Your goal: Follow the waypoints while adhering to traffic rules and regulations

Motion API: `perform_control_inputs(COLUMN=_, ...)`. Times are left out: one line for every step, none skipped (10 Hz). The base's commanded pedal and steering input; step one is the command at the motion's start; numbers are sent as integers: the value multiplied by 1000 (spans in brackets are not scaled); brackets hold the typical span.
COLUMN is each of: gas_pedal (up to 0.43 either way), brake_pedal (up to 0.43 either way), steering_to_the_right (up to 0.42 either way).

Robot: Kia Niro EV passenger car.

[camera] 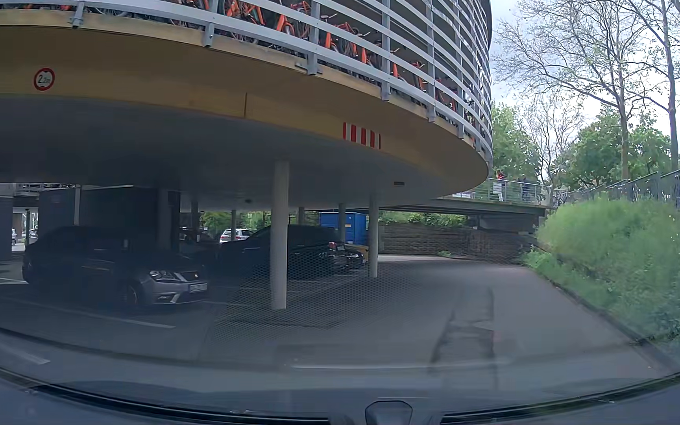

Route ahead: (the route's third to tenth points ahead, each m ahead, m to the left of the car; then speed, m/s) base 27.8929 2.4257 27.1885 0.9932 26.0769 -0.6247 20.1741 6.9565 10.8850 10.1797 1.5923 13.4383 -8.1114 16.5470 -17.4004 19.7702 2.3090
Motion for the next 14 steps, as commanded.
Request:
perform_control_inputs(gas_pedal=20, brake_pedal=0, steering_to_the_right=250)
perform_control_inputs(gas_pedal=20, brake_pedal=0, steering_to_the_right=254)
perform_control_inputs(gas_pedal=20, brake_pedal=0, steering_to_the_right=257)
perform_control_inputs(gas_pedal=20, brake_pedal=0, steering_to_the_right=257)
perform_control_inputs(gas_pedal=20, brake_pedal=0, steering_to_the_right=256)
perform_control_inputs(gas_pedal=20, brake_pedal=0, steering_to_the_right=256)
perform_control_inputs(gas_pedal=20, brake_pedal=0, steering_to_the_right=252)
perform_control_inputs(gas_pedal=20, brake_pedal=0, steering_to_the_right=242)
perform_control_inputs(gas_pedal=20, brake_pedal=0, steering_to_the_right=231)
perform_control_inputs(gas_pedal=20, brake_pedal=0, steering_to_the_right=220)
perform_control_inputs(gas_pedal=20, brake_pedal=0, steering_to_the_right=205)
perform_control_inputs(gas_pedal=20, brake_pedal=0, steering_to_the_right=190)
perform_control_inputs(gas_pedal=20, brake_pedal=0, steering_to_the_right=176)
perform_control_inputs(gas_pedal=20, brake_pedal=0, steering_to_the_right=161)
